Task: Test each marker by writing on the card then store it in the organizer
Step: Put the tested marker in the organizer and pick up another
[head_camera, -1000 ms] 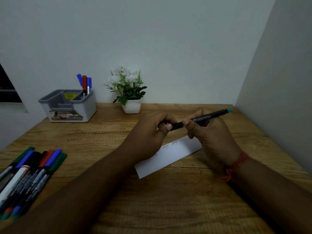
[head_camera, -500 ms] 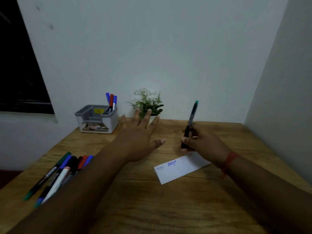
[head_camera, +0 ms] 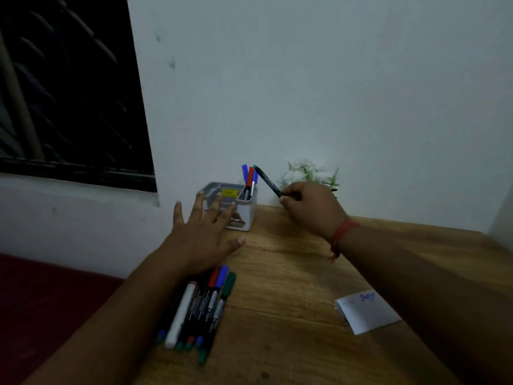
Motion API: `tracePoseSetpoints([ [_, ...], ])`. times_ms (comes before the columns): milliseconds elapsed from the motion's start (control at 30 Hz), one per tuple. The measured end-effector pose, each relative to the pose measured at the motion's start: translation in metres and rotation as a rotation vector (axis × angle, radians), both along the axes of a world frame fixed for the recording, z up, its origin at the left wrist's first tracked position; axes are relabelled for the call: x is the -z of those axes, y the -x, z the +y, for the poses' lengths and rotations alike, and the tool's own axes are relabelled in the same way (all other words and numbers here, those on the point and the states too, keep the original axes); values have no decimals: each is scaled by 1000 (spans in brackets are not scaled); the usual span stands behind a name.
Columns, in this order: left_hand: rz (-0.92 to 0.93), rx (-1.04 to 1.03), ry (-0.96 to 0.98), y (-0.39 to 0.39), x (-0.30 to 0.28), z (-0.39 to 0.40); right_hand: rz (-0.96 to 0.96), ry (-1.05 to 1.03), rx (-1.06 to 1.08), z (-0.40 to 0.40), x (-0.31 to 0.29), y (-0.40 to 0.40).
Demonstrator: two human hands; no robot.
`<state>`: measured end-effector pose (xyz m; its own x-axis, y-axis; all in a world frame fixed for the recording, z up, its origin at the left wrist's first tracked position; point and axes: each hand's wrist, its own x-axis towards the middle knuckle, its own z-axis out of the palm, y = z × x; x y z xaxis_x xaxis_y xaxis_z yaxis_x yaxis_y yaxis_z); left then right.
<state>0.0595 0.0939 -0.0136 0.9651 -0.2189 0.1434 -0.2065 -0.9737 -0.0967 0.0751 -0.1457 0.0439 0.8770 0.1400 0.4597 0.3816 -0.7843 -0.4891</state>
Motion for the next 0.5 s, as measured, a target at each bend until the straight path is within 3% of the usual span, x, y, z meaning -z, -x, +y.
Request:
tracePoseSetpoints([
  [200,-50,72,120,-3,13,14,-84,260,75,42,-31,-49],
  [300,-13,78,151,-4,16,20,-106,288,120,47,-47,-68],
  [500,0,102,172,-6,15,16,-21,491,103,62,-60,-96],
])
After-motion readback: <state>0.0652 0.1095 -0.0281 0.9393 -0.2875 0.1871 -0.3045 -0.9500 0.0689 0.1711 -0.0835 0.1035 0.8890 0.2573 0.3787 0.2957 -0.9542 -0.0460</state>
